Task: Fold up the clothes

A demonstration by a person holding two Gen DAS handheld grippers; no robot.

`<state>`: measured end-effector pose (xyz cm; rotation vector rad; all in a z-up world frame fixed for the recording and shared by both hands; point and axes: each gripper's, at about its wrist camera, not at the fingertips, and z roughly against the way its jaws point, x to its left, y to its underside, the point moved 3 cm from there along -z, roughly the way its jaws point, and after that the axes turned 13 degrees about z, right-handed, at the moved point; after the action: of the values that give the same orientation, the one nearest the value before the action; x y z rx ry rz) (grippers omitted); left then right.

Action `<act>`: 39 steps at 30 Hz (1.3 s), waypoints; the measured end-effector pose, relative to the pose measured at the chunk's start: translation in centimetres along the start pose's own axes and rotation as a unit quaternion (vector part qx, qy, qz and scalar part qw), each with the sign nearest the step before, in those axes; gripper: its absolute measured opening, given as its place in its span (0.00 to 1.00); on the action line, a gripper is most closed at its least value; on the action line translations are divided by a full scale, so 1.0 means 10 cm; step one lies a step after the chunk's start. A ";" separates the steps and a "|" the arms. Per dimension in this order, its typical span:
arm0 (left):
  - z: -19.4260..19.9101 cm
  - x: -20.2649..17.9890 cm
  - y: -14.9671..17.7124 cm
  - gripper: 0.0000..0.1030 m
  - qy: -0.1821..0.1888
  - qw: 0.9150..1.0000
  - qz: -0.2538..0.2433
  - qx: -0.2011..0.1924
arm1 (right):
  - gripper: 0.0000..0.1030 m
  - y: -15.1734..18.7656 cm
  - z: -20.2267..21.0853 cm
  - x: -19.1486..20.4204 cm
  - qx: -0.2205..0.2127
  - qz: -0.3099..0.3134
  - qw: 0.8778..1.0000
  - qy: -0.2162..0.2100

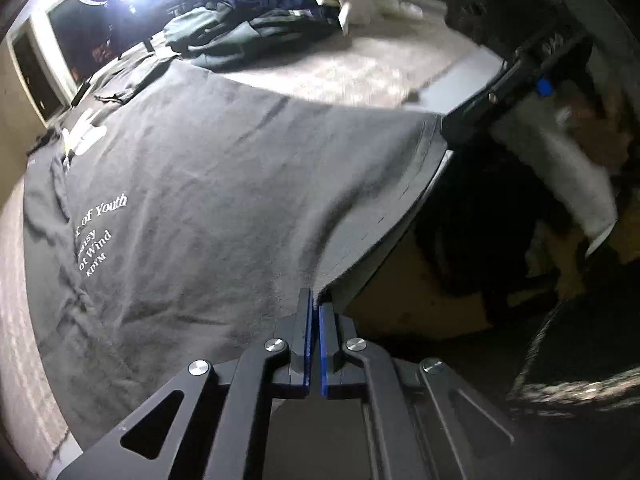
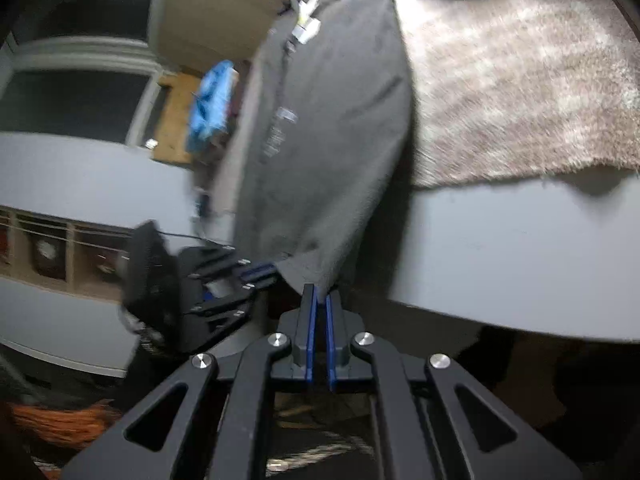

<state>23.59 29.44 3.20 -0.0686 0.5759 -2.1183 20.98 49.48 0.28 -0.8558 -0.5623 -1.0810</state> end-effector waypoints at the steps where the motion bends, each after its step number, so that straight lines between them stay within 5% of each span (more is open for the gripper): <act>1: 0.04 0.01 -0.01 0.02 0.009 1.000 0.004 -0.001 | 0.04 -0.01 0.02 0.03 -0.003 0.002 1.000 0.000; 9: -0.14 -0.12 0.16 0.16 0.006 0.998 -0.015 0.056 | 0.07 0.07 -0.03 -0.02 0.042 -0.009 0.997 0.066; 13: 0.08 -0.21 -0.03 0.48 0.018 0.999 0.039 -0.008 | 0.10 -0.03 0.14 0.04 0.025 -0.002 0.995 0.099; 17: 0.07 -0.52 -0.23 0.53 0.057 0.992 0.077 -0.081 | 0.34 -0.43 0.60 0.27 -0.048 0.027 0.991 0.123; 22: -0.34 -0.83 -0.43 0.56 0.043 0.993 0.062 -0.085 | 0.38 -0.99 0.90 0.40 -0.077 0.061 0.981 0.169; 26: -0.61 -0.81 -0.51 0.49 0.032 0.995 0.076 -0.058 | 0.39 -1.53 1.01 0.32 -0.079 0.091 0.976 0.182; 28: -0.69 -0.68 -0.52 0.24 0.055 0.992 0.104 -0.042 | 0.39 -1.84 0.97 0.25 -0.078 0.101 0.975 0.179; 31: -0.65 -0.52 -0.51 0.04 0.074 0.987 0.138 -0.043 | 0.41 -2.41 0.81 0.14 -0.075 0.115 0.975 0.173; 39: -0.42 -0.25 -0.60 0.04 0.125 0.969 0.208 -0.053 | 0.46 -3.87 -0.36 -0.61 -0.018 0.128 0.961 0.246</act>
<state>19.38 35.88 2.38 0.2431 0.7784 -1.6960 -17.14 41.45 6.05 -0.6356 -0.0133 -1.0167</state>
